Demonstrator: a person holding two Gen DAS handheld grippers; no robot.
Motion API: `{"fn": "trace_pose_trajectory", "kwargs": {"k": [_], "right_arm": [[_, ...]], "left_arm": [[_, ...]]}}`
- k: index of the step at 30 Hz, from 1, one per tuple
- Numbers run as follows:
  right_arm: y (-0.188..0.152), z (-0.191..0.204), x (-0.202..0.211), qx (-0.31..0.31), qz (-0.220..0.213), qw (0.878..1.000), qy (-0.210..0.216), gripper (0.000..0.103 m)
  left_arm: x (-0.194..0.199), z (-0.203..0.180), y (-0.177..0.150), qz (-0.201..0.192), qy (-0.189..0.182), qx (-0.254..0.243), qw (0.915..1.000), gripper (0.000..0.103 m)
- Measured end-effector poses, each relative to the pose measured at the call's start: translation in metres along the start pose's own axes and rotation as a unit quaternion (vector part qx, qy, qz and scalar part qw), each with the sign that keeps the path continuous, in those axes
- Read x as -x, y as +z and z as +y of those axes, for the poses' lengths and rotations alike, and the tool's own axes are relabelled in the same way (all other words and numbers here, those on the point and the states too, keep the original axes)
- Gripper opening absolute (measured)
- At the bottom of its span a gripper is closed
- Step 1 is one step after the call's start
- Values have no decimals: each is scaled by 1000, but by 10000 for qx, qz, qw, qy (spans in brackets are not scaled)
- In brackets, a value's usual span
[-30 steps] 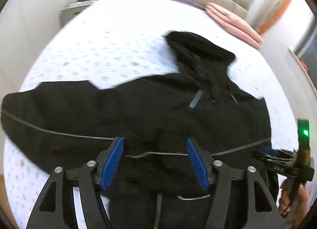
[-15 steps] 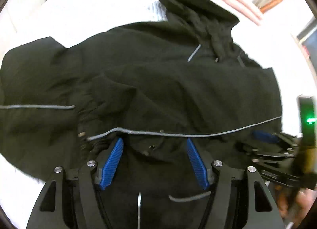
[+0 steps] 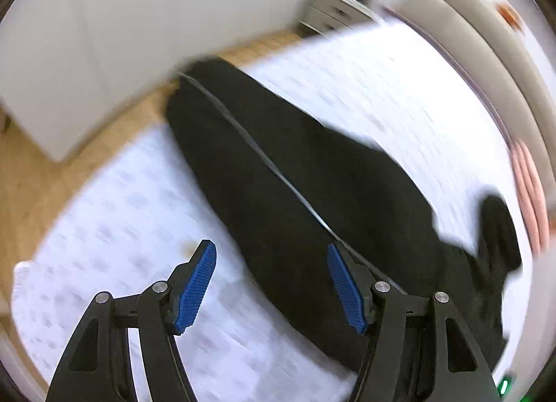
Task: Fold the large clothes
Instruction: 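Grasp the other sleeve cuff with the left tool and lift it, then lay the held sleeve across the jacket body and open the left tool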
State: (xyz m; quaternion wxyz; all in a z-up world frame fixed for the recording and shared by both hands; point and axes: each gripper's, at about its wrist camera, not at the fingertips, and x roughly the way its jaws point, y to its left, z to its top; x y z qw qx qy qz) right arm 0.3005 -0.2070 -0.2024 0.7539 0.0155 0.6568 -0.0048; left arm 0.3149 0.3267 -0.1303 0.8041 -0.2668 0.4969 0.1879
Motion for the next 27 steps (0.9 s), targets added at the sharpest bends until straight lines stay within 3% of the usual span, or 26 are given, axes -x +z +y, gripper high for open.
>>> {"fn": "trace_pose_trajectory", "kwargs": {"k": [4,7,11,16,17,19,21,23,27], "right_arm": [[4,-9,-4,-65,63,9999,44,78],[7,-12,-6,-33,66,10000,-24,79],[9,-12,-13,-50,82,9999,-71,83],[7,-9,-20,-77,46,9999,-106,83],[6,-8,-21,-76,39,9999,-111,83],[5,-8,-23,-84,34,9999,-104,83],[5,-9,-25,-89,34,9999,-103,83],[5,-10,-24,-89,37,9999,-110,83],[4,-12,-17,-130,9,9999,-91,82]], "left_arm": [[-16,40,44,-143,26,548,9984,68],[-47,58,70,49,-254,860,9960,68],[-87,60,81,314,-188,859,9956,68],[-102,59,84,342,-146,876,9955,66],[-102,56,84,306,-143,808,9962,60],[-97,46,85,190,-51,495,9986,34],[-89,32,86,3,76,157,9998,21],[-66,12,81,-278,240,-268,9990,18],[-12,-29,64,-818,161,-969,9918,17]]}}
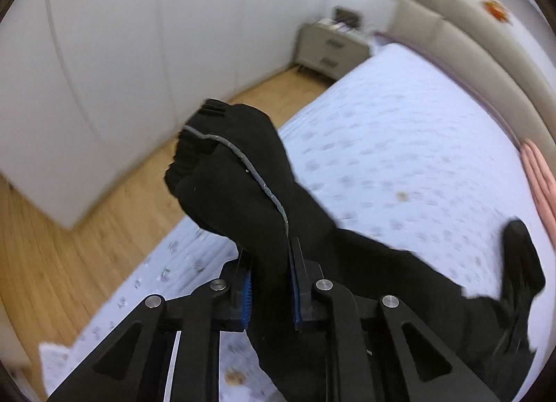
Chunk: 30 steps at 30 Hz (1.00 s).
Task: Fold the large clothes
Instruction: 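Lay the held sleeve across the jacket body and open the left tool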
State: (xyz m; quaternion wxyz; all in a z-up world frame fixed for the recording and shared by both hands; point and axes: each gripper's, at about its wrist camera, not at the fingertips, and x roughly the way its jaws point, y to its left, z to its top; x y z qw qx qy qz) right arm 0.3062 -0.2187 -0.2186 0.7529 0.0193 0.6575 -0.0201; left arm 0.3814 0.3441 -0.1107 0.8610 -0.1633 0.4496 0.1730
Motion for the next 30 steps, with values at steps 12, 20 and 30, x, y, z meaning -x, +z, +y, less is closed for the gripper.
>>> {"fn": "trace_pose_trajectory", "kwargs": {"k": [12,20,30], "right_arm": [[-8,-2,44,161,-539,9980,277,79],[-9,-30,82,162,-848,9953,434,79],[-17,-74,89,16,-900,9948,478,79]], "left_arm": [[120,-134,-61,-635,-450,-1785,9809,16],[159,-208,-135,-649,-501,-2749,9580,15],[177,-294,-246,-348,-831,-3771,9218,15]]}}
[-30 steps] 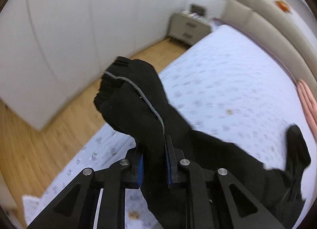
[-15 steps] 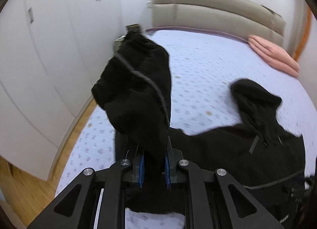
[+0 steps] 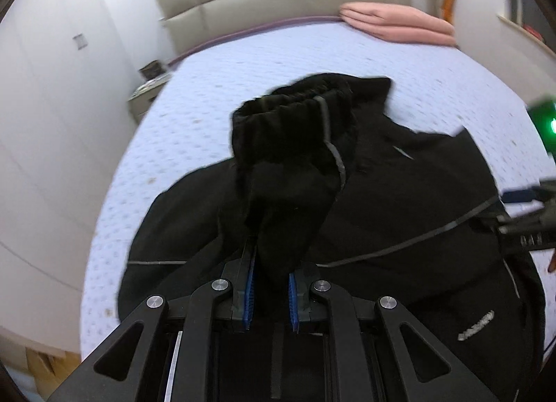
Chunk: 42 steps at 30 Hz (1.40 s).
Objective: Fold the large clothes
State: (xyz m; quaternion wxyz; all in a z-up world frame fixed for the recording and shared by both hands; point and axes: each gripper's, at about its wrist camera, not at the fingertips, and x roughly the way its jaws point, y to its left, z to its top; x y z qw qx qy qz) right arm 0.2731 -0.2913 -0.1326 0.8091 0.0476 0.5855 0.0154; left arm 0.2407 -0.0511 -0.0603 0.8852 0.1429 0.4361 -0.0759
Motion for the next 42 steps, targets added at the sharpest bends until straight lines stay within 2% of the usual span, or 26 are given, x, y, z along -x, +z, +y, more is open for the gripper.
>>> {"fn": "trace_pose_trajectory", "kwargs": {"k": [7,15,17,19,20,22,24,29,33,36,37,38,40,41,42], "right_arm": [[-12,-36,-2,-112,94,9998,-129,79],[-23,-83,3,-389,160,9989,-225,79],[-25,-92,3,-462,157,9987,-116,79],[-25,-98,4,-481,114,9988,9,79],[-24,-98,6,-474,77,9988,70,80],[-23,-98,9,-441,-13,9986,275,80],[-20,-90,10,-350,-82,9979,547,80],[-9,-63,-7,-276,77,9923,1208,80],[-3,-58,-28,-723,468,9786,1869,80],[-4,-58,-38,-976,603,9719,2056,79],[-4,-56,-40,-1005,615,9713,2066,75],[-4,-54,-43,-1009,639,9711,2068,58],[-2,-47,-48,-905,741,9728,2001,46],[-1,-43,-46,-810,705,9753,1929,38],[-1,-41,-41,-704,627,9773,1895,34]], "left_arm": [[-23,-83,-8,112,-299,-374,9988,15],[-43,-138,-8,227,-661,-495,9963,16],[-52,-148,-10,379,-744,-440,9955,23],[-62,-153,-16,692,-998,-382,9919,44],[-65,-158,-14,743,-1065,-372,9908,47],[-58,-156,-19,778,-1168,-404,9893,59],[-52,-153,-23,847,-1283,-350,9875,63],[-34,-138,-36,949,-1239,-105,9877,64],[-22,-115,-42,929,-938,73,9912,64],[-18,-89,-42,927,-696,333,9927,64],[-17,-82,-42,917,-629,427,9929,64],[-18,-75,-42,906,-569,501,9930,64],[-19,-61,-40,887,-398,598,9935,64],[-20,-56,-39,864,-282,614,9940,64],[-20,-49,-38,823,-132,610,9946,64]]}}
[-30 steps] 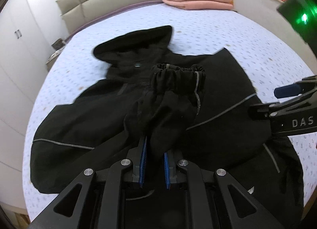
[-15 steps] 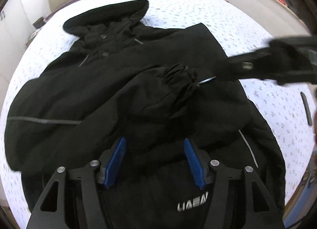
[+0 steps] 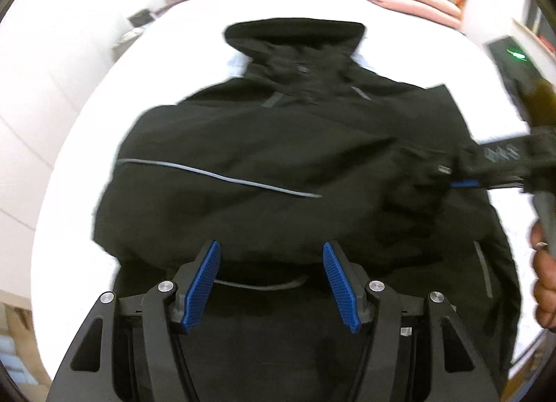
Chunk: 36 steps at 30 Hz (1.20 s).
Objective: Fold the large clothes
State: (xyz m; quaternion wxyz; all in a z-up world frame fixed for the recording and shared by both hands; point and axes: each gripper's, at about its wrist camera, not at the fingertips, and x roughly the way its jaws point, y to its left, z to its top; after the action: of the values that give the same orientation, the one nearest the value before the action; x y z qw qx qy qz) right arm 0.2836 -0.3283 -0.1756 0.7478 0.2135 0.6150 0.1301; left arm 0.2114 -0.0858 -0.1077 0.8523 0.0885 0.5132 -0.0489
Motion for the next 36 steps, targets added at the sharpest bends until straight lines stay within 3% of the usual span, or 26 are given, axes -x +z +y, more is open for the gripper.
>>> {"fn": "trace_pose_trajectory", "kwargs": {"k": [2,5,9,13,16,17,19,22,24,28,31,33,36], "right_arm": [[-3,10,14,332,-182,9991,-163,27],[-5,16,50,692,-683,9930,-670,26],[-1,8,97,1050,-1309,9781,-1228,25],[10,-13,84,1156,-1335,9719,-1556,26],[12,-33,47,1211,-1038,9710,-1779,27],[11,-44,31,1152,-837,9737,-1780,33],[5,-62,19,1040,-709,9780,-1664,34],[2,-74,31,867,-658,9858,-1280,37],[-1,-71,41,903,-583,9869,-1206,46],[-4,-51,70,1016,-766,9822,-1380,49],[-1,-27,82,889,-1041,9823,-1281,51],[5,-8,73,810,-1114,9817,-1318,51],[19,14,31,680,-916,9811,-1564,51]], "left_arm": [[-1,11,7,-83,211,-16,9997,64],[-5,27,24,-220,450,7,9987,64],[-20,41,48,-307,386,83,9987,64],[-80,52,55,395,69,280,9988,63],[-106,53,50,575,47,351,9977,64],[-109,53,50,570,78,349,9977,64],[-109,52,52,588,90,360,9976,65],[-109,50,55,643,144,262,9975,65],[-104,50,58,665,152,218,9974,65],[-76,44,67,312,-14,-5,9995,65],[-64,46,76,31,-76,-73,9999,65],[-66,52,81,-44,-201,-49,9998,65],[-83,62,83,130,-50,-108,9998,65]]}}
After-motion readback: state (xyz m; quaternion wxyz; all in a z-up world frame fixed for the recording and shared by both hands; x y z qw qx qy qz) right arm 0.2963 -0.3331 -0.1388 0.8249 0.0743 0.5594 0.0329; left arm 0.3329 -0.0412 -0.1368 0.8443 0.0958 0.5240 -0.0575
